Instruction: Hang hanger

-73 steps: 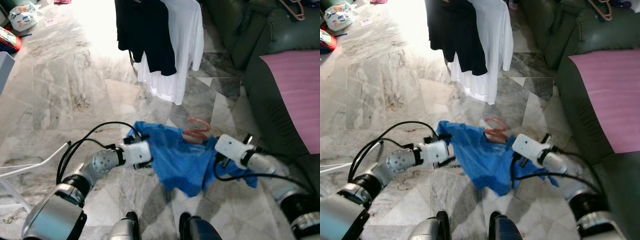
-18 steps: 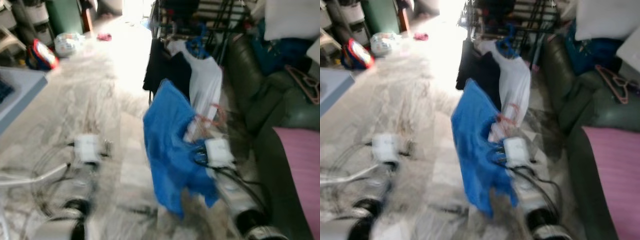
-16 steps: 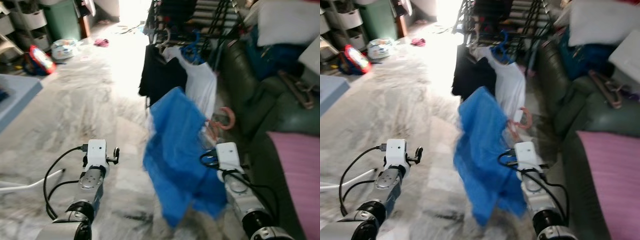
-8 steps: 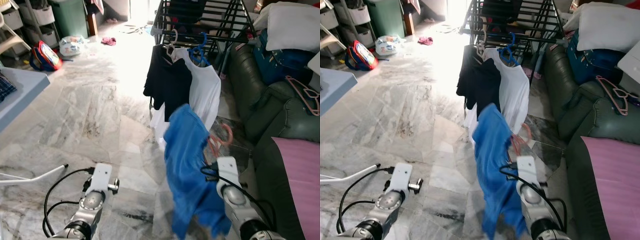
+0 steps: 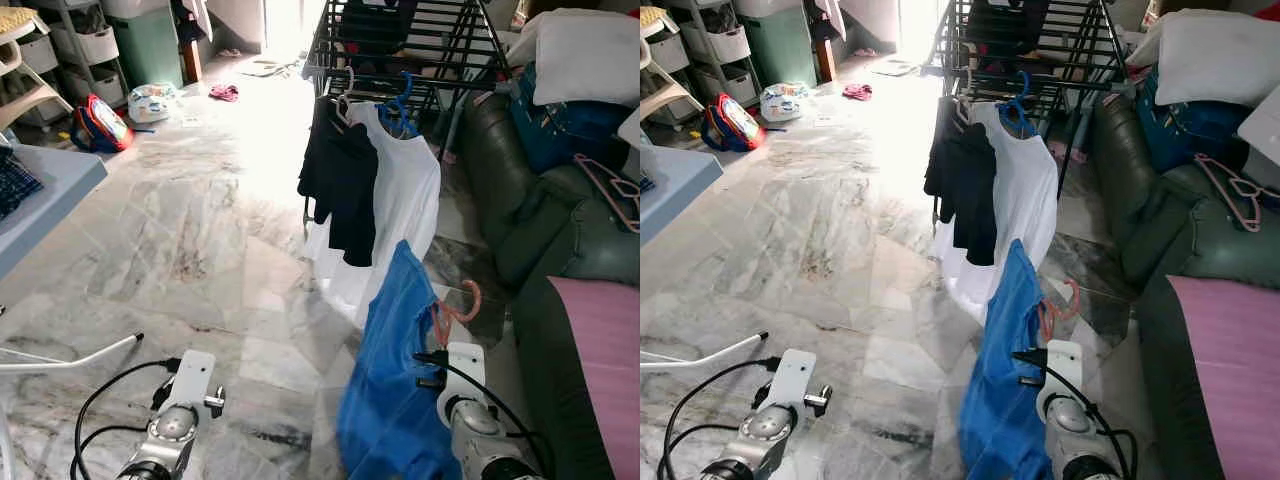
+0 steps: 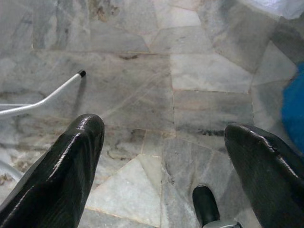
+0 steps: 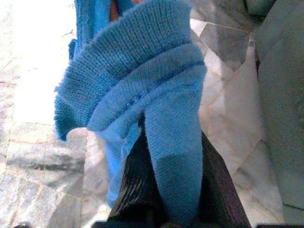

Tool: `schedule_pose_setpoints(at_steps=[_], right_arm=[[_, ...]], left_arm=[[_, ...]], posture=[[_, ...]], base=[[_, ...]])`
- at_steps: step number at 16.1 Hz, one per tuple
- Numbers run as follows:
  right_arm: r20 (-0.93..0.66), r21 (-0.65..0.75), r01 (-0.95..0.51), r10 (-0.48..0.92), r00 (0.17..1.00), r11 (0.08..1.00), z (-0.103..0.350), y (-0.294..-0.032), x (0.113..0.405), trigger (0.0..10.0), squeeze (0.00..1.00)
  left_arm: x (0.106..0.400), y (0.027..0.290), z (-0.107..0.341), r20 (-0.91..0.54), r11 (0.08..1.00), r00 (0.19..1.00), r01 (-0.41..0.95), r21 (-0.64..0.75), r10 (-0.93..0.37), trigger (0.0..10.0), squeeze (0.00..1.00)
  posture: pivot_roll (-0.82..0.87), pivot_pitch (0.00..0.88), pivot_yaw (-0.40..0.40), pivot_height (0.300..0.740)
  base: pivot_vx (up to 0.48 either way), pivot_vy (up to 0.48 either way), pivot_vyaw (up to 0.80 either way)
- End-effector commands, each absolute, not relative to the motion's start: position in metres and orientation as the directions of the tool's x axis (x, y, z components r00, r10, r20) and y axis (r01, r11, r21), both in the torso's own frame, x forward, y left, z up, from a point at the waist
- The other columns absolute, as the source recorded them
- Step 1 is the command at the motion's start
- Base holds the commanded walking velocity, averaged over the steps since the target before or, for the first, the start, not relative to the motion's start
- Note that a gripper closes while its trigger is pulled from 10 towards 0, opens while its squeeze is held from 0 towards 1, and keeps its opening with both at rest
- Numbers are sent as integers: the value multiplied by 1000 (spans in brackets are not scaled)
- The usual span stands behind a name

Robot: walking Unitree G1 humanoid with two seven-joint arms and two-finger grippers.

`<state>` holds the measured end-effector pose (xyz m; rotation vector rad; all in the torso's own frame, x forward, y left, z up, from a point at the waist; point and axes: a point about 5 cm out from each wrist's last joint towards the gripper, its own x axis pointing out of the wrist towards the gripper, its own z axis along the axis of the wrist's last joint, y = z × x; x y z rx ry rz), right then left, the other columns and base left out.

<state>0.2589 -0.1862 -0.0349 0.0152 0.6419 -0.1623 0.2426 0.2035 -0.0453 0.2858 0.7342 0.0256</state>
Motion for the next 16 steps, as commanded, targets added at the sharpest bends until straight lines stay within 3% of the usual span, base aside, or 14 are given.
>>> schedule_pose_setpoints(at_steps=[1, 5, 8, 14, 16], right_arm=[[-581, -32, 165, -153, 799, 986, -32, -188, 262, 10000, 0], [-597, 12, 182, -139, 790, 983, -36, -184, 257, 10000, 0], [-602, 10, 185, -142, 786, 983, -38, -185, 255, 10000, 0], [-605, 13, 184, -139, 784, 983, -40, -184, 251, 10000, 0], [-595, 21, 165, -120, 794, 986, -39, -181, 253, 10000, 0]], left_arm=[[240, 207, -47, -668, 962, 733, 71, 263, 129, 10000, 0], [237, 209, -49, -692, 965, 710, 72, 250, 126, 10000, 0], [235, 210, -50, -703, 963, 700, 83, 255, 126, 10000, 0], [232, 211, -52, -711, 958, 692, 105, 266, 122, 10000, 0], [232, 212, -52, -710, 955, 693, 113, 274, 121, 10000, 0]], posture=[[36, 7, -39, 740], [29, 15, -27, 740], [24, 19, -23, 740], [21, 24, -13, 740], [18, 27, -9, 740]], base=[[0, 0, 0], [0, 0, 0], [0, 0, -719], [0, 362, -800], [0, 371, 0]])
